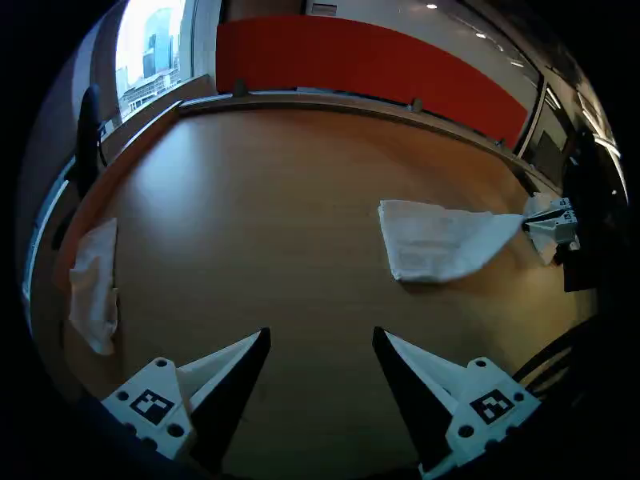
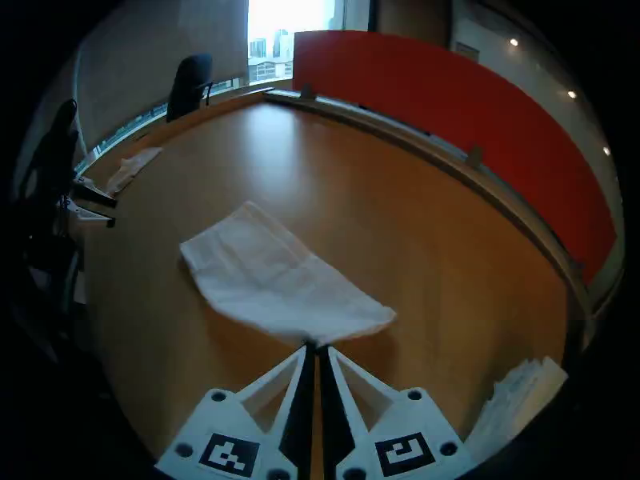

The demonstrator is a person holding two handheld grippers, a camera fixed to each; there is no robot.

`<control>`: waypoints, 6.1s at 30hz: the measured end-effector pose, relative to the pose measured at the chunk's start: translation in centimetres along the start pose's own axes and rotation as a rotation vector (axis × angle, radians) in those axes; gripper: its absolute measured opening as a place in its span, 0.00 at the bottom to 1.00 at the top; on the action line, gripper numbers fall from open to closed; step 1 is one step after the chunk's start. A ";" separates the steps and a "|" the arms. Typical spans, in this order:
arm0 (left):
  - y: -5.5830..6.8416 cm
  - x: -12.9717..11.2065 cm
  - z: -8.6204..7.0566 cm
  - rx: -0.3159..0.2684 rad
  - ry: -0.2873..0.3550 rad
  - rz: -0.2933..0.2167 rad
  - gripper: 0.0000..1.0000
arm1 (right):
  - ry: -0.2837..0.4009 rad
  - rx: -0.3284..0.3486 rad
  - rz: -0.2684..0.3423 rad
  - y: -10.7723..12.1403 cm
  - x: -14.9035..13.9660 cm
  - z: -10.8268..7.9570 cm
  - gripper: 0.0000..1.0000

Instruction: Fold towel

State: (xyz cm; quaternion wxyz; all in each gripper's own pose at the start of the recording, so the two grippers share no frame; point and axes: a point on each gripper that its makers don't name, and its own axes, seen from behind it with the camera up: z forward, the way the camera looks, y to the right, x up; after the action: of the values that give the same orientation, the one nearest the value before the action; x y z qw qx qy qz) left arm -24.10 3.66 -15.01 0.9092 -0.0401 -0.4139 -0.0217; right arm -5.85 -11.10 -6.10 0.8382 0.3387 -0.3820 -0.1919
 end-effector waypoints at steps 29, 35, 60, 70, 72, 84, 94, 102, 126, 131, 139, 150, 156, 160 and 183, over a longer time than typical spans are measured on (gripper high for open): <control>0.2 -1.4 -2.3 0.014 0.045 -0.111 0.95 | -0.001 0.306 -0.397 -12.8 12.2 9.7 0.04; -0.2 -1.4 -2.4 0.023 0.046 -0.121 0.95 | -0.030 0.333 -0.401 -13.9 11.4 11.2 0.04; -0.2 -1.7 -1.7 0.030 0.025 -0.127 0.95 | -0.025 0.327 -0.343 -12.7 10.7 10.6 0.72; -0.2 -1.3 -1.5 0.030 0.026 -0.118 0.95 | -0.030 0.300 -0.295 -12.2 9.2 10.2 0.72; -0.2 -1.3 -1.4 0.029 0.026 -0.115 0.95 | -0.035 0.292 -0.285 -12.0 8.6 10.0 0.72; 0.0 -1.0 -1.1 0.027 0.025 -0.097 0.95 | -0.072 0.260 -0.218 -11.5 4.6 9.2 0.72; 0.2 -1.0 -1.0 0.023 0.024 -0.095 0.95 | -0.106 0.245 -0.182 -11.7 1.9 9.0 0.72; 0.4 -1.0 -0.9 0.022 0.025 -0.091 0.95 | -0.127 0.225 -0.167 -11.5 0.3 9.0 0.70; 0.6 -1.3 -0.9 0.017 0.022 -0.093 0.95 | -0.145 0.170 -0.110 -11.4 -0.8 10.1 0.33; 0.7 -1.3 -1.0 0.014 0.021 -0.093 0.95 | -0.145 0.156 -0.105 -11.1 -0.9 10.1 0.16; 0.6 -1.2 -0.9 0.015 0.021 -0.090 0.95 | -0.138 0.158 -0.096 -11.1 -0.9 9.8 0.05; 0.5 -1.1 -0.8 0.010 0.024 -0.086 0.95 | -0.098 0.151 -0.098 -10.6 1.3 8.9 0.05; 0.3 -0.8 -0.8 0.009 0.034 -0.079 0.95 | -0.042 0.136 -0.107 -9.9 4.8 7.9 0.05; 0.7 -0.4 -1.0 -0.004 0.046 -0.071 0.95 | 0.004 0.128 -0.114 -9.3 7.7 7.3 0.05; 1.6 1.6 -2.1 -0.035 0.084 -0.007 0.95 | 0.215 0.057 -0.152 -5.6 20.1 1.4 0.04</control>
State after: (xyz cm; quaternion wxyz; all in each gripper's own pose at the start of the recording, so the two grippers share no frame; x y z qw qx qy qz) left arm -21.34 5.06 -15.22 0.9249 -0.0535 -0.3750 -0.0338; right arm 5.53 -27.23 0.83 0.8473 0.4091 -0.2686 -0.2064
